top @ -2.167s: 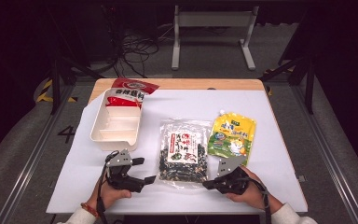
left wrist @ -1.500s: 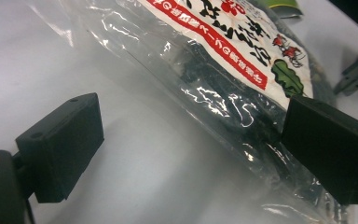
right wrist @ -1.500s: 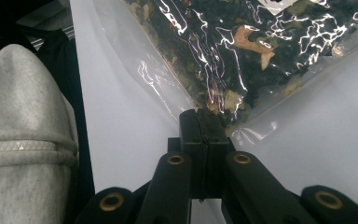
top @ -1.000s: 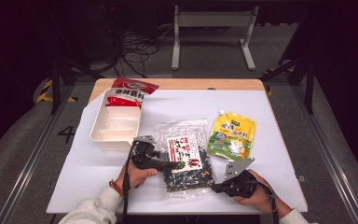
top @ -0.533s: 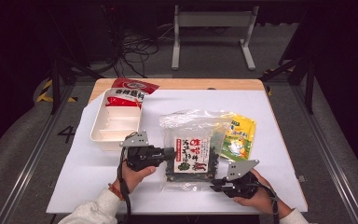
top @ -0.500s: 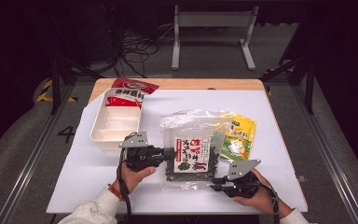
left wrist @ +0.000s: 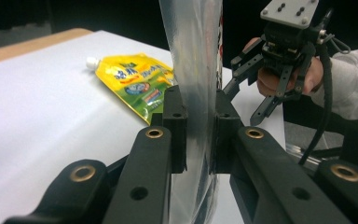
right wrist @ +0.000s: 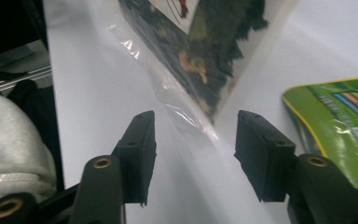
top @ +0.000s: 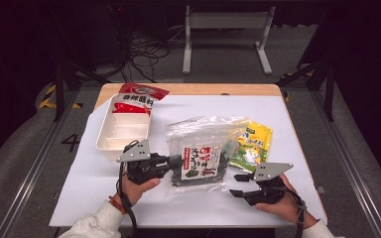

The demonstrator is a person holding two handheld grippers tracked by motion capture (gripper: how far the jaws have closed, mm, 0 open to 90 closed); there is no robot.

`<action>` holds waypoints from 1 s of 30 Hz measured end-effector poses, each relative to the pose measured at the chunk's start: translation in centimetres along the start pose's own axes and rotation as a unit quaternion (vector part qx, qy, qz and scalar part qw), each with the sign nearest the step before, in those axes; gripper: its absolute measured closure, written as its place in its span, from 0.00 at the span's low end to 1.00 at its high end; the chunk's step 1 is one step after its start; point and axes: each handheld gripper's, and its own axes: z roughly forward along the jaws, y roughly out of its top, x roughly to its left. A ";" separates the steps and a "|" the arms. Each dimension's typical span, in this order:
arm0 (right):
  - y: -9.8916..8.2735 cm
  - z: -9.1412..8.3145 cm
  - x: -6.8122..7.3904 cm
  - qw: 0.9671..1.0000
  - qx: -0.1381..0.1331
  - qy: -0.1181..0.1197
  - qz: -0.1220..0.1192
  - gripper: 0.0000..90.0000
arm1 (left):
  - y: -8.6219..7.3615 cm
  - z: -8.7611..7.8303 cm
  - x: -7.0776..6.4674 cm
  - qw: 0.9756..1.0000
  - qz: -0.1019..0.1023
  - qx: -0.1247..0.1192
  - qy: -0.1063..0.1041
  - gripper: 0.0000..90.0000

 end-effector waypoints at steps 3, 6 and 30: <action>-0.1 -0.3 -0.2 1.000 -0.002 -0.007 0.005 0.47 | 0.2 -0.6 0.1 1.000 0.005 -0.005 0.007 0.90; -0.2 -0.7 -0.5 1.000 -0.010 -0.026 0.012 0.44 | 0.4 -1.1 0.1 1.000 0.010 -0.010 0.012 0.90; -0.7 -0.6 -0.7 0.999 -0.011 -0.049 0.017 0.40 | 1.8 -4.9 1.4 0.997 0.045 -0.033 0.061 0.90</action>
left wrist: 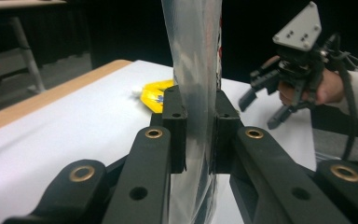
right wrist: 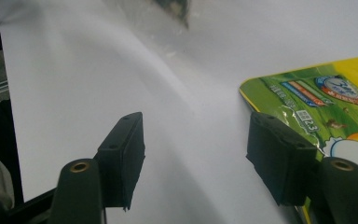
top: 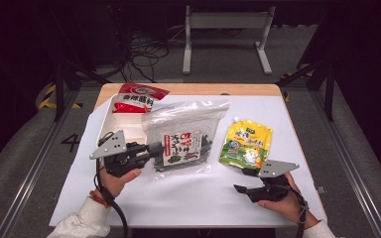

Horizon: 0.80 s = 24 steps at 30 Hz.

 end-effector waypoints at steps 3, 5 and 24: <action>-0.1 -0.1 -0.1 1.000 -0.001 -0.001 0.004 0.40 | 0.2 -0.4 0.3 1.000 0.001 -0.005 0.007 0.90; -0.1 -0.1 -0.1 1.000 -0.003 -0.004 0.007 0.40 | 0.5 -0.8 0.7 1.000 0.009 -0.009 0.014 0.90; -0.6 0.3 -0.1 1.000 -0.001 -0.007 0.024 0.37 | 2.3 -5.6 7.5 0.994 0.042 -0.021 0.096 0.90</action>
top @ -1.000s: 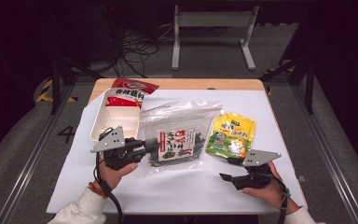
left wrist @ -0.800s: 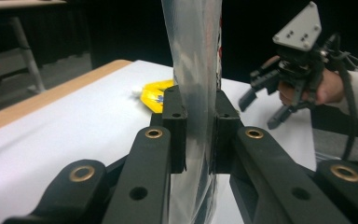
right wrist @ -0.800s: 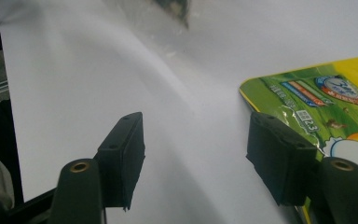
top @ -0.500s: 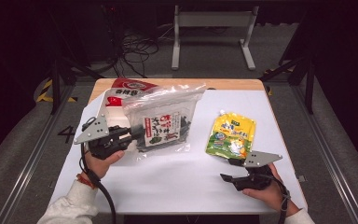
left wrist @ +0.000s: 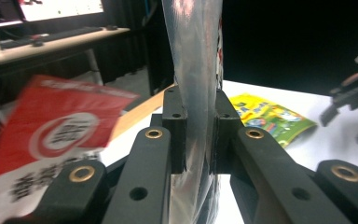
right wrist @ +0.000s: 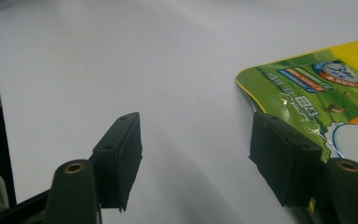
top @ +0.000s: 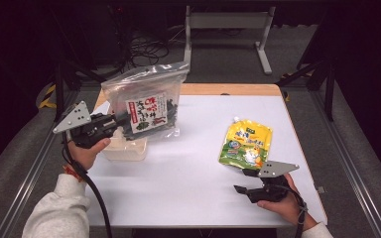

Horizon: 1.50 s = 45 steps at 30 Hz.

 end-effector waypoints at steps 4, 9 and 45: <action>-0.2 -0.1 0.2 1.000 0.001 -0.001 0.002 0.37 | 0.1 -1.0 2.2 0.999 0.005 0.013 0.031 0.90; -0.6 -0.4 0.5 1.000 0.003 -0.006 0.006 0.37 | -0.5 -1.1 3.8 0.998 0.009 0.027 0.051 0.90; -2.6 -1.3 1.8 0.999 0.032 -0.019 0.026 0.35 | -3.8 -2.3 7.8 0.998 -0.017 0.048 0.044 0.90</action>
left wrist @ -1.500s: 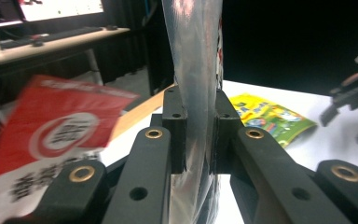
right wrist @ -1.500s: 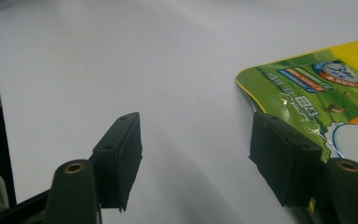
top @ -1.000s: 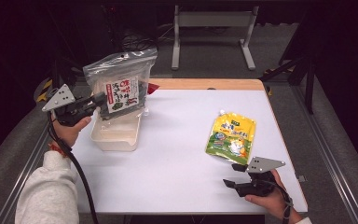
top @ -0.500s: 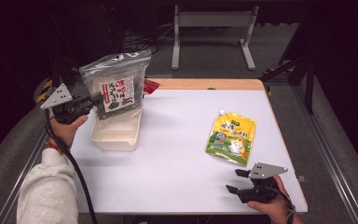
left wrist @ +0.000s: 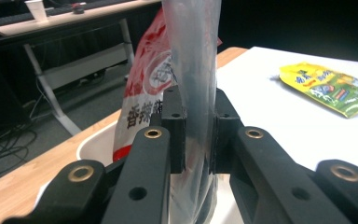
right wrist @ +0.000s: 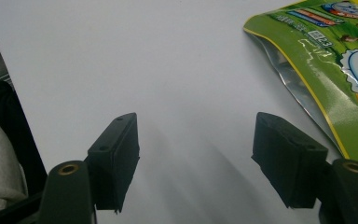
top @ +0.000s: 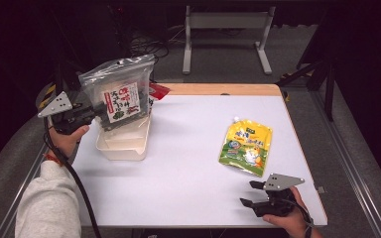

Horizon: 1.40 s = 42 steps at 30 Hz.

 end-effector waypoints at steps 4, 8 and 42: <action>0.2 0.1 0.1 1.000 -0.001 0.001 -0.003 0.34 | -0.2 0.8 -0.5 0.999 0.014 0.034 0.010 0.90; 0.5 0.3 0.1 1.000 -0.003 0.005 -0.006 0.34 | -1.1 1.9 -1.0 0.999 0.005 0.036 0.014 0.89; 1.1 0.0 -0.2 1.000 -0.012 -0.008 -0.018 0.34 | -2.7 1.4 -2.4 0.995 -0.032 0.016 0.090 0.82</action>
